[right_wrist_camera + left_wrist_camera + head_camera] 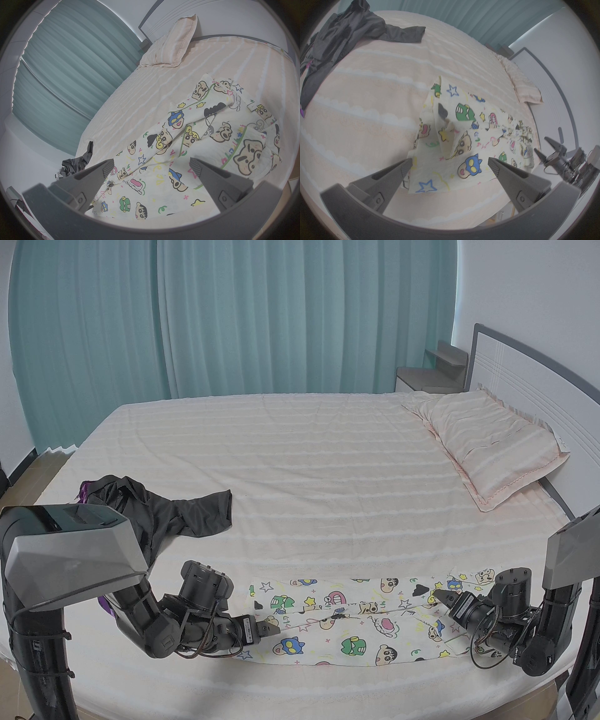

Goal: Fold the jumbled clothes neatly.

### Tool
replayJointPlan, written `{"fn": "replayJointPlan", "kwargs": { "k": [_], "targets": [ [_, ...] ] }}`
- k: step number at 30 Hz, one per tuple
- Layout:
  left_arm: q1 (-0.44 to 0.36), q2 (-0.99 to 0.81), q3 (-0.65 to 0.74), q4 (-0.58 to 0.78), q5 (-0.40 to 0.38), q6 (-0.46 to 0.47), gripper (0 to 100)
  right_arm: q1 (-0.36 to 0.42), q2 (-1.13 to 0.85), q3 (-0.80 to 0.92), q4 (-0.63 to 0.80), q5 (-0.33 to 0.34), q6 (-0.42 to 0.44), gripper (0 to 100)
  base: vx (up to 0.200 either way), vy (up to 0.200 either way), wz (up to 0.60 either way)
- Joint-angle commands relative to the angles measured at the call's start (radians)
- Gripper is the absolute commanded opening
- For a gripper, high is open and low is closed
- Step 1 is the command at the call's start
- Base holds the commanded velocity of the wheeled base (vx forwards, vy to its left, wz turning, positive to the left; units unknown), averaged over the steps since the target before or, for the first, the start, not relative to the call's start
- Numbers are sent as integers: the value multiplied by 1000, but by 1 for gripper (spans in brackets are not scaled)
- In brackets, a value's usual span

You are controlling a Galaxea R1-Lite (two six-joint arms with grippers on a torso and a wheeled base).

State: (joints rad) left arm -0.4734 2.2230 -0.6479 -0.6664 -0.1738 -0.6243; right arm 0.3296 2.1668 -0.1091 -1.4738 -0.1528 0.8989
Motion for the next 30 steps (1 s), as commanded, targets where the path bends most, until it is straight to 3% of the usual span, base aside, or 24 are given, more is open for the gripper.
{"fn": "replayJointPlan", "kwargs": {
  "k": [1,11,29,30],
  "targets": [
    [18,-55,1,-7,-3,-26,100,0,1,0,0,-1,0,100,0,0,0],
    [22,-19,-96,-84,-3,-175,100,0,1,0,0,-1,0,100,0,0,0],
    [10,43,-124,-79,-1,-181,100,0,2,0,0,-1,0,100,0,0,0],
    [9,46,-128,-79,-1,-181,0,0,2,0,0,-1,0,100,0,0,0]
  ]
}}
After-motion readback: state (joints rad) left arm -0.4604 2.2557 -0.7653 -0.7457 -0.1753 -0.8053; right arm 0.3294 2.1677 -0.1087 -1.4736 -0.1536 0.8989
